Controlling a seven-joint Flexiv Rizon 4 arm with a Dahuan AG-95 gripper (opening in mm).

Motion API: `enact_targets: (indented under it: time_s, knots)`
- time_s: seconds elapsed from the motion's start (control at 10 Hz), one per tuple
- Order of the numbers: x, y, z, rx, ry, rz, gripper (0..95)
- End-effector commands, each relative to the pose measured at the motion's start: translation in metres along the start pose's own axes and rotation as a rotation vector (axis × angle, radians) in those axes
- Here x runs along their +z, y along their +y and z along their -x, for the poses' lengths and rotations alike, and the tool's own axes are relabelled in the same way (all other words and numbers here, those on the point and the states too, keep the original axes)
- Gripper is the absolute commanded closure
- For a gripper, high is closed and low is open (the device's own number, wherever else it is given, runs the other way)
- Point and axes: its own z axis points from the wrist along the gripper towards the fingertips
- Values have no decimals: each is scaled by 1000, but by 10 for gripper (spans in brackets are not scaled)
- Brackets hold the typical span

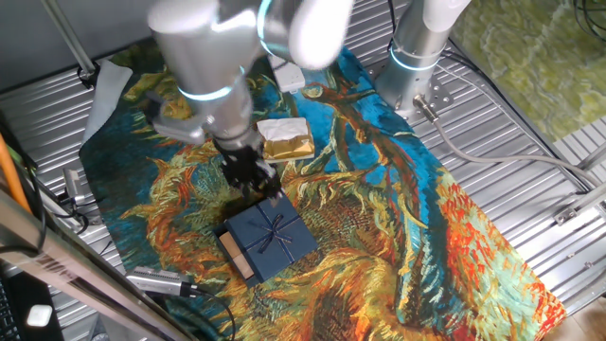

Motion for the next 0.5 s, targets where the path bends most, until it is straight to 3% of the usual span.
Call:
enact_targets:
  time_s: [0.1,0.5]
  knots:
    - [8,10,7,19,-8,-5,190]
    - [19,23,16,49,-25,-11,190]
